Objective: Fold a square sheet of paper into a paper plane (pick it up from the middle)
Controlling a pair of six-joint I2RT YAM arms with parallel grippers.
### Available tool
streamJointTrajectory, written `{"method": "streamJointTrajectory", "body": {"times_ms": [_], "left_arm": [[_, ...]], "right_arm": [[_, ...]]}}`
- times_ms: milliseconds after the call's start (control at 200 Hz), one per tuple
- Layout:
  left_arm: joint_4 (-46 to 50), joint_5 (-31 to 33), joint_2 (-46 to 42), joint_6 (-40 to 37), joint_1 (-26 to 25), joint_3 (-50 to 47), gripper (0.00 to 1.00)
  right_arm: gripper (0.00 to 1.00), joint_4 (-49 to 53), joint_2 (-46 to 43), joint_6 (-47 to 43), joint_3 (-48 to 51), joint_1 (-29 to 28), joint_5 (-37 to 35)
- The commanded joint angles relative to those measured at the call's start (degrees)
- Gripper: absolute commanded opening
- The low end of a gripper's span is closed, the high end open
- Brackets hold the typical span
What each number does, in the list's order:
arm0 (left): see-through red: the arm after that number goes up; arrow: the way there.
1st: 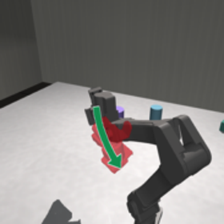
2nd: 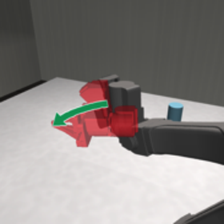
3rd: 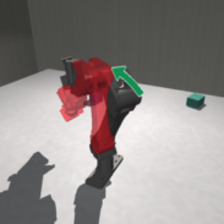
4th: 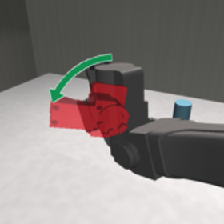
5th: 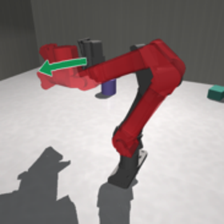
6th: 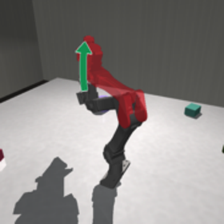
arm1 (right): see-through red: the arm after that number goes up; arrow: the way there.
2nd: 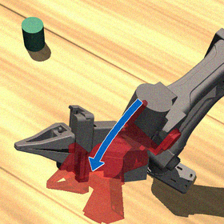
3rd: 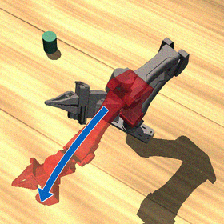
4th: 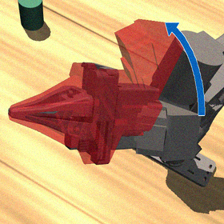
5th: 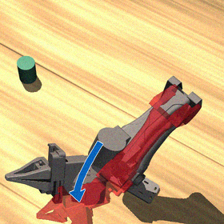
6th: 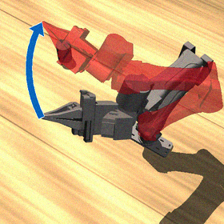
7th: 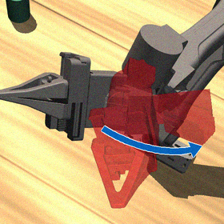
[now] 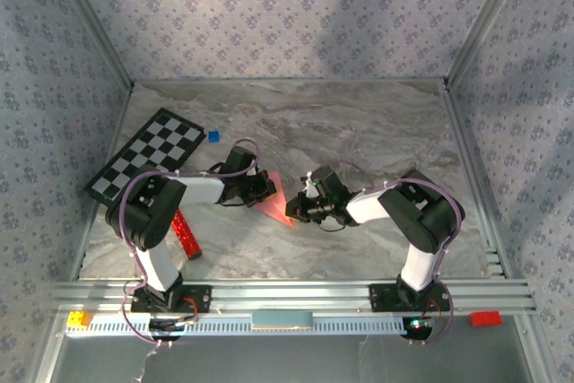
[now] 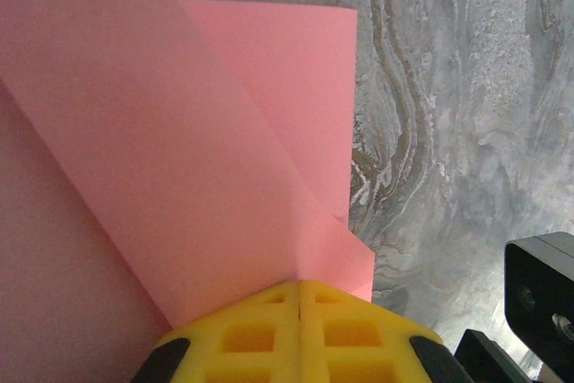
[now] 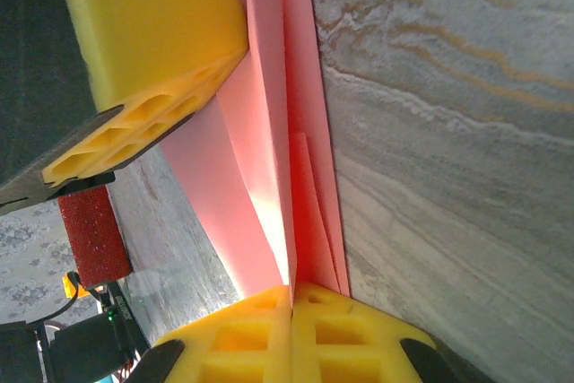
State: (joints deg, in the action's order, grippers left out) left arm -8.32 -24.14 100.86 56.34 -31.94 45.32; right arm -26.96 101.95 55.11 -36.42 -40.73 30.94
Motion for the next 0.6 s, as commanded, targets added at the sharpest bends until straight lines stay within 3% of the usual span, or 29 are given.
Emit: {"method": "streamJointTrajectory", "body": {"times_ms": [0,595], "left_arm": [[1.55,1.19,1.18,-1.4,-0.09,1.34,0.01],[3.62,1.81,2.94,-1.84,0.06,1.43,0.0]], "right_arm": [[0.04,5.43,4.31,0.1,-0.13,-0.75,-3.91],[0.08,5.65,3.85,0.19,-0.79,-0.63,-3.36]]}}
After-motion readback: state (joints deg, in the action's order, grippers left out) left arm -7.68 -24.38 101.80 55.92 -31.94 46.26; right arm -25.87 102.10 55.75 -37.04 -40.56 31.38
